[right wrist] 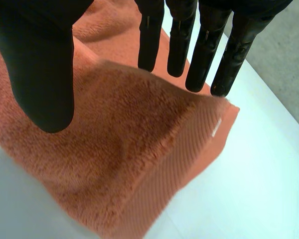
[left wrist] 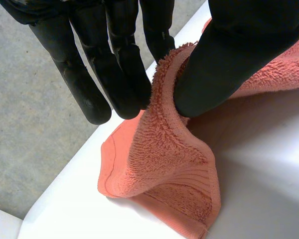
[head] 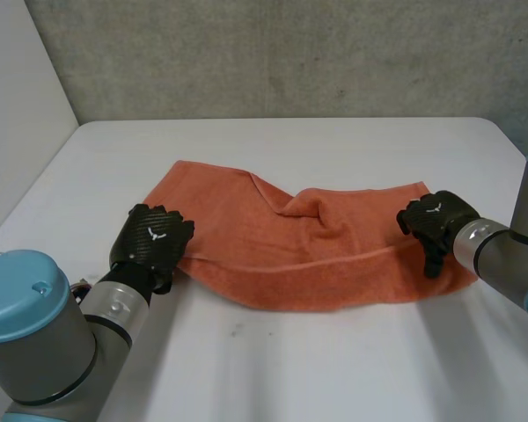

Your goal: Fold the laundry

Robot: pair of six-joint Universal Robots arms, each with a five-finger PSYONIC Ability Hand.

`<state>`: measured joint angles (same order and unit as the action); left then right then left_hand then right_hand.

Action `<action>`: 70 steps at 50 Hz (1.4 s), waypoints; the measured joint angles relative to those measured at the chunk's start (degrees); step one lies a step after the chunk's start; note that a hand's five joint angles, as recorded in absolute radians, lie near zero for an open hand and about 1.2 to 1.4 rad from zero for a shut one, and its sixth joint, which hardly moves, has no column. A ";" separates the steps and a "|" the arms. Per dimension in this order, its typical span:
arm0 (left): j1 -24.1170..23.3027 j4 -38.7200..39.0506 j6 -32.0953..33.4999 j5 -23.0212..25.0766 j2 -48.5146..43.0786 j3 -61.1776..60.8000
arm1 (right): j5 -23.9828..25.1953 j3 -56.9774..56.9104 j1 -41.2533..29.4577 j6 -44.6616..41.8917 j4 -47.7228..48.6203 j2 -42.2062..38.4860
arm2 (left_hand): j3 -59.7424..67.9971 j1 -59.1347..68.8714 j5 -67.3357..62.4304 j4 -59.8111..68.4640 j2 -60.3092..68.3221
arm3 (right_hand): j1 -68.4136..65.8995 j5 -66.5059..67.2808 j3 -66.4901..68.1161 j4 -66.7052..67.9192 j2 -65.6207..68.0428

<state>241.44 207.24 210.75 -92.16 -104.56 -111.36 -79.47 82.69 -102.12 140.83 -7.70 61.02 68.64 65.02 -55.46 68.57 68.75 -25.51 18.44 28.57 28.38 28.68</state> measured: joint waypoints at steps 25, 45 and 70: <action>1.70 -0.79 0.26 -0.03 -3.21 0.48 | 5.04 -4.46 1.72 8.15 -9.33 1.80 | 0.00 0.00 0.00 0.00 0.00 | -30.54 37.91 38.96 39.70 38.73; 6.98 -5.30 3.05 3.81 -14.86 28.39 | -1.55 -28.04 0.96 -2.40 -10.86 -5.09 | 0.02 0.00 0.00 0.01 0.01 | -30.54 37.99 39.13 39.73 38.74; 7.56 10.15 4.65 5.23 -4.83 31.50 | 4.14 -7.59 1.07 21.37 27.06 14.84 | 0.03 0.00 -0.73 0.01 0.03 | -30.54 38.55 39.24 39.90 38.73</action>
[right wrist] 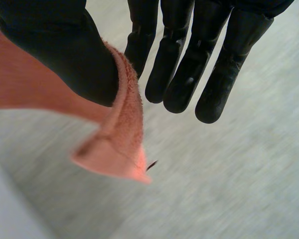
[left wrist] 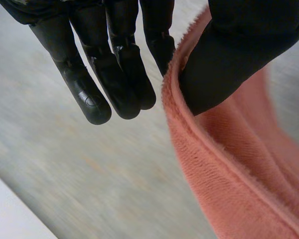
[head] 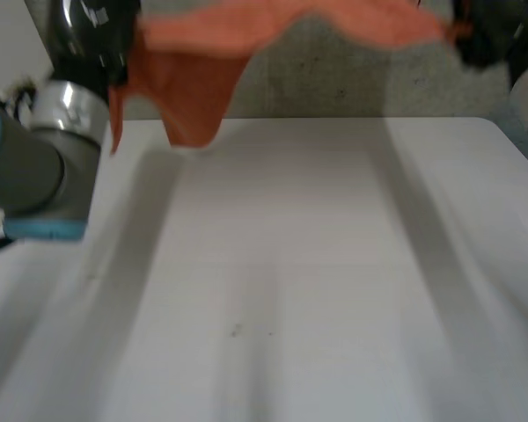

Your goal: Fold the laundry

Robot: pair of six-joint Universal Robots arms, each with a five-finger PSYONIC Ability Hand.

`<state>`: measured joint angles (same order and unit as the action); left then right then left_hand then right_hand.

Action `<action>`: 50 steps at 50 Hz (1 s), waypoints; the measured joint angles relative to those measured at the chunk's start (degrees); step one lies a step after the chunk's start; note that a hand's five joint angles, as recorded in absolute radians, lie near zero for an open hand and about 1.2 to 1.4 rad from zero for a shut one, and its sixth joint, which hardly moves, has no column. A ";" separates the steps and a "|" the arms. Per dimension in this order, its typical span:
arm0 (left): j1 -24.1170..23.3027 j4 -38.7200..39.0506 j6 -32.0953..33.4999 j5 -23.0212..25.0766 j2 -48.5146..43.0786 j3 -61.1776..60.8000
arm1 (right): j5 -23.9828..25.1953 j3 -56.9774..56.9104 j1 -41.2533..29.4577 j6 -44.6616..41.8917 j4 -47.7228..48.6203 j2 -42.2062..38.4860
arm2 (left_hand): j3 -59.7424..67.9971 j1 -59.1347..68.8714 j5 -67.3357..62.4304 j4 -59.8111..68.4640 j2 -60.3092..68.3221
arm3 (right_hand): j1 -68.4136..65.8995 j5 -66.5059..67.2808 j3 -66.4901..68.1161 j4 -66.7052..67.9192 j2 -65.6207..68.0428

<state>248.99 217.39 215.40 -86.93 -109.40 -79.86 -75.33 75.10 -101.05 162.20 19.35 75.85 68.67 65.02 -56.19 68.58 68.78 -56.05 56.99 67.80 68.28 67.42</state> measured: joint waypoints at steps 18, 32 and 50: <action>0.54 -2.07 0.16 0.65 -11.56 -21.17 | 0.45 16.13 0.37 -7.42 -6.46 -11.85 | -6.11 -3.21 3.70 -5.67 -6.18 | 0.00 0.01 0.00 0.08 0.00; 2.82 -2.43 -0.28 1.17 -11.73 -22.18 | 0.65 16.05 1.47 -6.10 -9.59 -7.08 | -33.97 -29.61 32.10 -34.14 -34.23 | 0.00 0.01 0.00 0.08 0.00; 9.56 -9.39 -11.97 7.33 -11.55 -20.88 | 1.17 14.66 6.56 -2.01 -10.05 -6.89 | -34.36 -29.87 32.87 -34.80 -34.89 | 0.00 0.01 0.00 0.08 0.00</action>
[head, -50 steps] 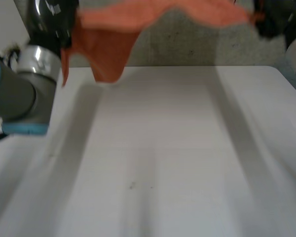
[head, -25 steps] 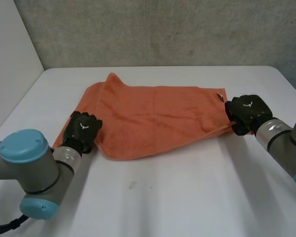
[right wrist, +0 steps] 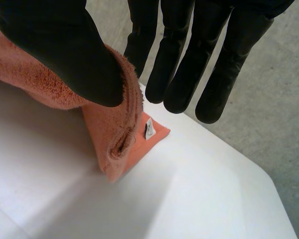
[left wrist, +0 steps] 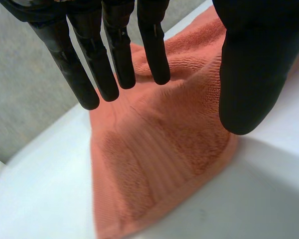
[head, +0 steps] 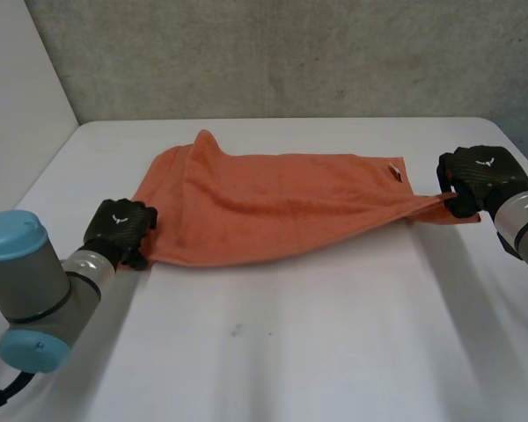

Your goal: Fold the laundry

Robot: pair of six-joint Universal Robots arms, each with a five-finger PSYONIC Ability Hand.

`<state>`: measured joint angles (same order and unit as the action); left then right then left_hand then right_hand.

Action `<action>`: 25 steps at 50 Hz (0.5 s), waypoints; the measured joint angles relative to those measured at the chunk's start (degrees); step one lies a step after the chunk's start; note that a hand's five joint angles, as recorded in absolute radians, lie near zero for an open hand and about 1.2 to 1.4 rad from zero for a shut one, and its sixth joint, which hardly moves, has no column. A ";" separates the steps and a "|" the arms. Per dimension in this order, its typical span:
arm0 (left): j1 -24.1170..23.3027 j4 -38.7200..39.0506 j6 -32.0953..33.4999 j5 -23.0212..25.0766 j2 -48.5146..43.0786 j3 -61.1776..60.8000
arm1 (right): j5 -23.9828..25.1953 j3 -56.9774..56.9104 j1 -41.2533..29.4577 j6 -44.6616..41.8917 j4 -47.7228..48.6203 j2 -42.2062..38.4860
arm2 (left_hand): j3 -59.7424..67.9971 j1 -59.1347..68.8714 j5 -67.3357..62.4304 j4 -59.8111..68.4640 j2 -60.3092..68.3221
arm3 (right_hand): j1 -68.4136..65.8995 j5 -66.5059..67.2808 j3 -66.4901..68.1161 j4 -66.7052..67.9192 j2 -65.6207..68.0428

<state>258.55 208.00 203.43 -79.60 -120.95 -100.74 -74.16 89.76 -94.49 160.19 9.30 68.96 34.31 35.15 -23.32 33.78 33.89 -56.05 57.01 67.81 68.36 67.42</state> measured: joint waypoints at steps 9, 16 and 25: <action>0.78 -2.88 -8.35 1.60 -0.09 1.68 | -0.02 0.19 -0.06 -0.14 -0.07 -1.29 | -0.31 -0.31 0.14 -0.13 -0.09 | 0.00 0.00 0.00 0.00 0.00; 0.48 -2.75 -9.37 1.61 -0.81 2.25 | 0.04 0.33 -0.03 -0.09 -0.07 -1.26 | -0.31 -0.32 0.14 -0.13 -0.09 | 0.00 0.00 0.00 0.00 0.00; -0.15 -2.45 -8.85 1.61 -2.03 2.90 | 0.12 0.34 0.00 -0.11 -0.07 -1.20 | -0.31 -0.32 0.14 -0.13 -0.08 | 0.03 0.00 0.00 0.00 0.00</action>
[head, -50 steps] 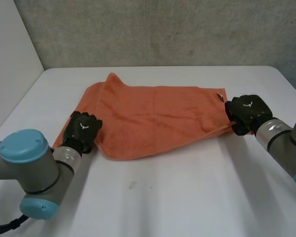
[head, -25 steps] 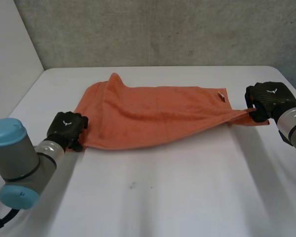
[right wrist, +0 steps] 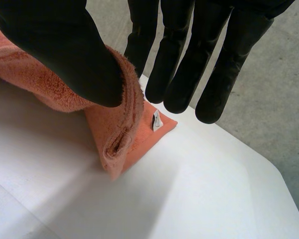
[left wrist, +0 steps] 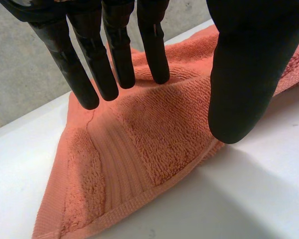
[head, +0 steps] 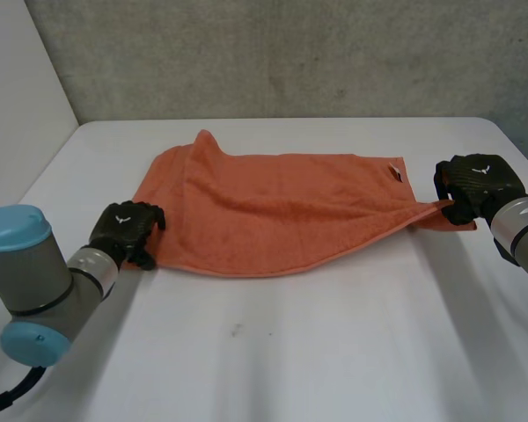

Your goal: Fold the laundry

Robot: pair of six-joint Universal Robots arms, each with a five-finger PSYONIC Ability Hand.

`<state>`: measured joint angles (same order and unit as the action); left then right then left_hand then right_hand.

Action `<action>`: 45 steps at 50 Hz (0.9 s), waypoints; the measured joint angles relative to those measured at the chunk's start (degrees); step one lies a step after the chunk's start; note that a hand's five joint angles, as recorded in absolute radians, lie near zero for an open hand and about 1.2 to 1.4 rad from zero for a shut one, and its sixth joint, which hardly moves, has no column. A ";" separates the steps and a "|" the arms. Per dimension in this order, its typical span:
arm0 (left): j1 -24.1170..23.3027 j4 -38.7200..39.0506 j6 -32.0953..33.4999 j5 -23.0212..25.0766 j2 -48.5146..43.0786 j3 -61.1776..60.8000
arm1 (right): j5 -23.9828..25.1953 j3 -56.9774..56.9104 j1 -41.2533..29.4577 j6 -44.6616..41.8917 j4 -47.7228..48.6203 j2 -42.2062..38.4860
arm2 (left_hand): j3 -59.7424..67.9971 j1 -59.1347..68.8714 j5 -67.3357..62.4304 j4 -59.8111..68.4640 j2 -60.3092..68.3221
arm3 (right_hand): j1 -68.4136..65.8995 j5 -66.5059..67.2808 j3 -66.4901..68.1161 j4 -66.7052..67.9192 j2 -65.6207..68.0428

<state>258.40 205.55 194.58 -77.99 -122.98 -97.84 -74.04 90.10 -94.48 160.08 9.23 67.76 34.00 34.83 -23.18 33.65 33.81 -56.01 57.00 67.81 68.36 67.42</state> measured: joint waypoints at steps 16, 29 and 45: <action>1.42 -3.99 0.55 -0.14 4.10 -0.15 | 0.17 0.01 0.06 -0.10 0.08 -0.37 | -1.55 -2.15 1.44 -1.54 -1.49 | 0.00 0.00 0.00 0.00 0.00; 7.41 -9.37 13.14 0.32 6.34 -1.31 | 0.14 -0.01 0.02 -0.19 0.09 -0.85 | -9.33 -9.38 9.71 -9.80 -9.38 | 0.00 0.00 0.00 0.00 0.00; 7.56 -7.21 17.44 0.28 0.95 1.05 | 0.32 0.16 -0.04 -0.37 0.09 -1.56 | -9.18 -9.21 7.26 -8.05 -8.35 | 0.00 0.00 0.00 0.00 0.00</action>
<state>265.96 198.34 212.01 -77.71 -122.03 -96.80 -73.73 90.26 -94.52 159.72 9.32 66.20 24.82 25.63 -15.93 25.60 25.46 -56.01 57.00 67.81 68.36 67.42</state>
